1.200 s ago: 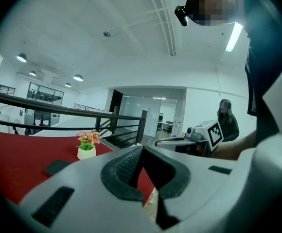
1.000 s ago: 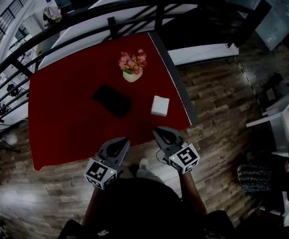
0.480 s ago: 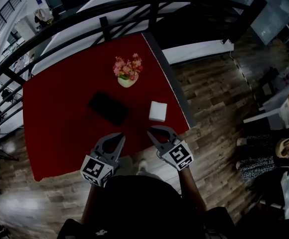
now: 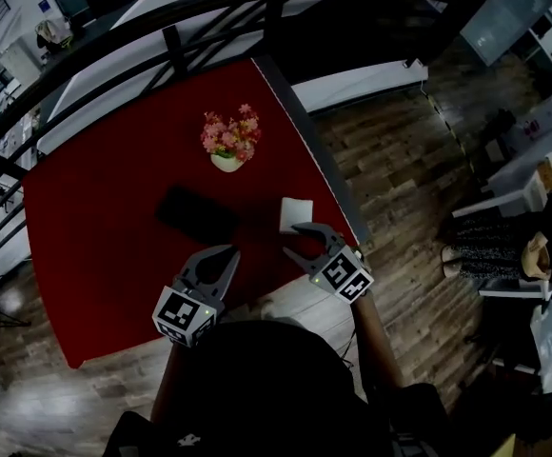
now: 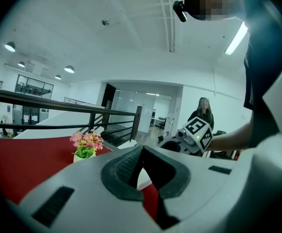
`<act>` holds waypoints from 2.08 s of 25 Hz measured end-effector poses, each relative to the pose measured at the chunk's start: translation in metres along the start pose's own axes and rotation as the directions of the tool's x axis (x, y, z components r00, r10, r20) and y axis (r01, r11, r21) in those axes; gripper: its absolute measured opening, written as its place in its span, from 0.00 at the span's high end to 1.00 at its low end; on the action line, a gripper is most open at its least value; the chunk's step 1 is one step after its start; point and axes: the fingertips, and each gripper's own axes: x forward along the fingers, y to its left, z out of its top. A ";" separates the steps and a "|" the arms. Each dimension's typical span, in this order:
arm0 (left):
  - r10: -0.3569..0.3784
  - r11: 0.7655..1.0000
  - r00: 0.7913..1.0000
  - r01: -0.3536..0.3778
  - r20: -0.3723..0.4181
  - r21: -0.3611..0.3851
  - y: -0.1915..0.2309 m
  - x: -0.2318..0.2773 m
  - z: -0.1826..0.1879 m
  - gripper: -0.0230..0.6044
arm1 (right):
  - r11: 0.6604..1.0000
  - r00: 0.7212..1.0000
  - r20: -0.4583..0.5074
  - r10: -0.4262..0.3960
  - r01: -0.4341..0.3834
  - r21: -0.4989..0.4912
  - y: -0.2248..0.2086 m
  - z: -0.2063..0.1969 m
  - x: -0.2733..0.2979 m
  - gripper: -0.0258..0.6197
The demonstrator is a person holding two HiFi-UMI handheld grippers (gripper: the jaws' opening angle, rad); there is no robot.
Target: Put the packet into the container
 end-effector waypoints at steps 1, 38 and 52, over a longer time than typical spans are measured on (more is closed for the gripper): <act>-0.006 1.000 1.000 0.006 -0.002 -0.003 0.002 0.002 0.000 0.95 | 1.000 0.999 -0.038 0.006 -0.007 -0.023 -0.004 -0.005 0.003 0.72; -0.105 0.994 0.993 0.105 -0.045 -0.003 0.000 -0.011 -0.018 0.95 | 0.905 0.674 -0.720 0.165 -0.394 -0.162 -0.066 -0.160 0.093 0.26; -0.083 0.997 0.996 0.083 -0.038 -0.010 0.008 -0.013 -0.020 0.95 | 0.990 0.782 -0.611 0.125 -0.140 0.023 -0.069 -0.126 0.106 0.29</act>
